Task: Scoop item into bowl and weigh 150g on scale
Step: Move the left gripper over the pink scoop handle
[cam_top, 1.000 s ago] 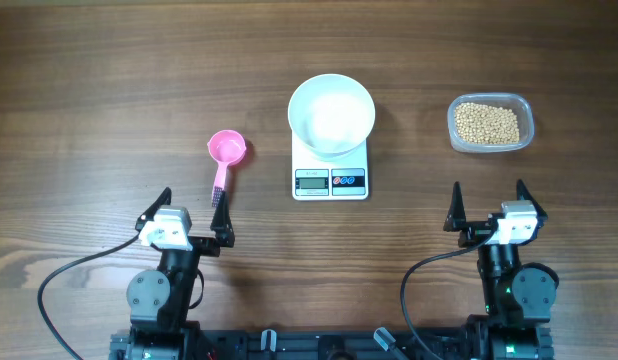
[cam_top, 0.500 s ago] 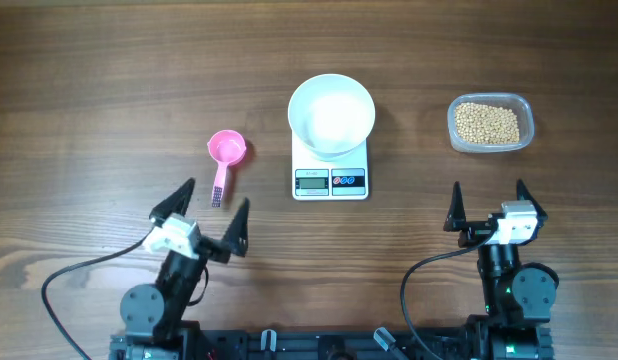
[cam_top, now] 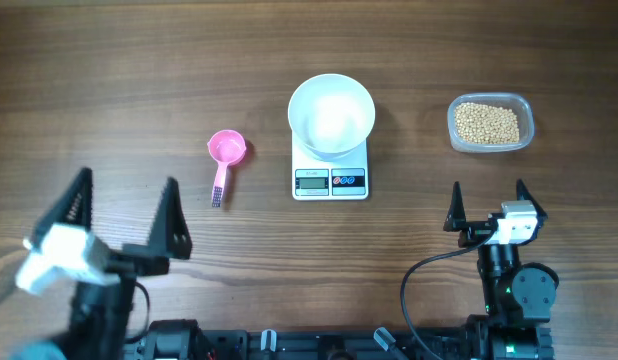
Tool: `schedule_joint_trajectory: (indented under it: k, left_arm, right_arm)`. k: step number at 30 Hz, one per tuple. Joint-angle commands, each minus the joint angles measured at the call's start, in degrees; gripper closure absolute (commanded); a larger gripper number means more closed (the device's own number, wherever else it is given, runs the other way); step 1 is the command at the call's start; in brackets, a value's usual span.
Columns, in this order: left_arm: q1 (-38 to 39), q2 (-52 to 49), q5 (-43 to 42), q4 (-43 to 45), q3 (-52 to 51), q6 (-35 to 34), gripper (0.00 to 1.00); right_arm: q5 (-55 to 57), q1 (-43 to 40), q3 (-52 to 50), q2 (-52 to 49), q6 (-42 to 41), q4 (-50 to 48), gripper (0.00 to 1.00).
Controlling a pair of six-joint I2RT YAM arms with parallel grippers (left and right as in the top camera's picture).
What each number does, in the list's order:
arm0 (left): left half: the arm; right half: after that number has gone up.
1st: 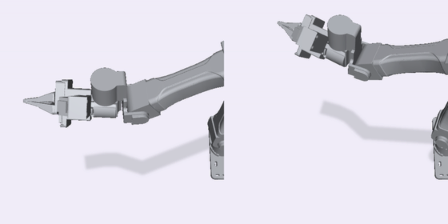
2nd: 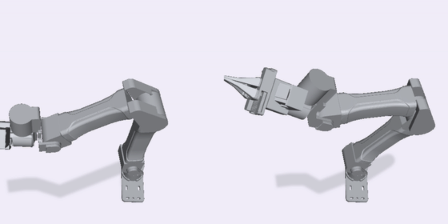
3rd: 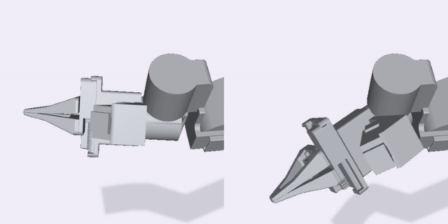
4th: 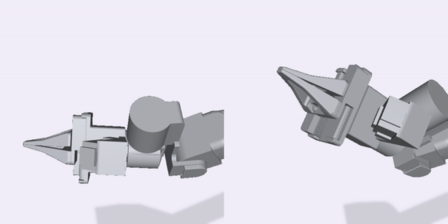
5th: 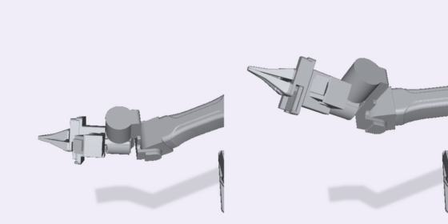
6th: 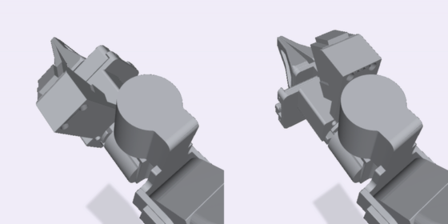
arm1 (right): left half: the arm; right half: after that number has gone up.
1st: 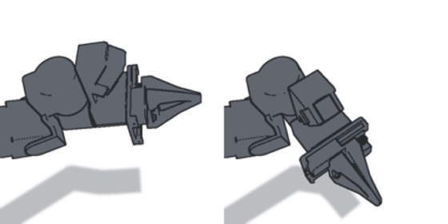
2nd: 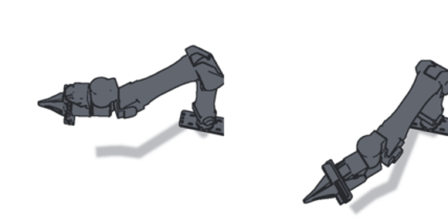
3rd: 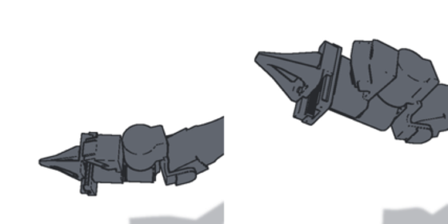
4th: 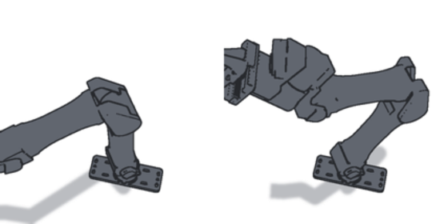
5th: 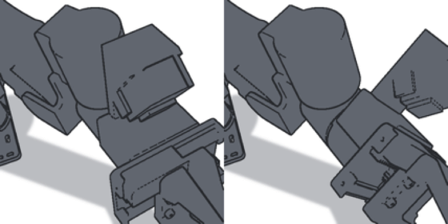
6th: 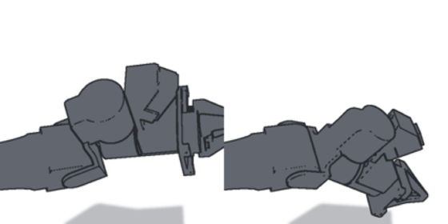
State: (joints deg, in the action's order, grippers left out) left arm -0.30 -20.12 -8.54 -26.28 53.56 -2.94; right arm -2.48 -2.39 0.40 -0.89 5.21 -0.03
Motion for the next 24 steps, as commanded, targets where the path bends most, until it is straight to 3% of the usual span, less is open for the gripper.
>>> schedule_joint_trajectory:
  k: [1,5,10,13,19,22,24]
  left_arm:
    - [-0.35,-19.30,-2.80,-24.28,22.86,1.66,0.00]
    - [-0.35,-32.48,-14.05,-41.18,37.24,0.96,0.00]
    - [-0.37,-42.07,-12.59,-41.66,38.66,0.00,0.00]
    - [-0.35,-51.74,-5.84,-47.54,40.39,-4.98,0.00]
    - [-0.35,-71.67,-5.97,-56.24,43.10,-6.54,0.00]
    - [-0.35,-77.61,-6.19,-57.16,43.10,-6.29,0.00]
    - [-0.37,-80.37,-6.60,-56.92,43.08,-1.79,0.00]
  right_arm:
    - [0.76,0.31,-0.11,0.46,-0.81,-0.15,0.00]
    - [0.76,0.31,-0.11,0.46,-0.81,-0.15,0.00]
    - [0.76,0.31,-0.11,0.46,-0.81,-0.15,0.00]
    - [0.76,0.31,-0.11,0.46,-0.81,-0.15,0.00]
    - [0.76,0.31,-0.11,0.46,-0.81,-0.15,0.00]
    - [0.76,0.31,-0.11,0.46,-0.83,-0.15,0.00]
    - [0.76,0.31,-0.11,0.46,-0.81,-0.15,0.00]
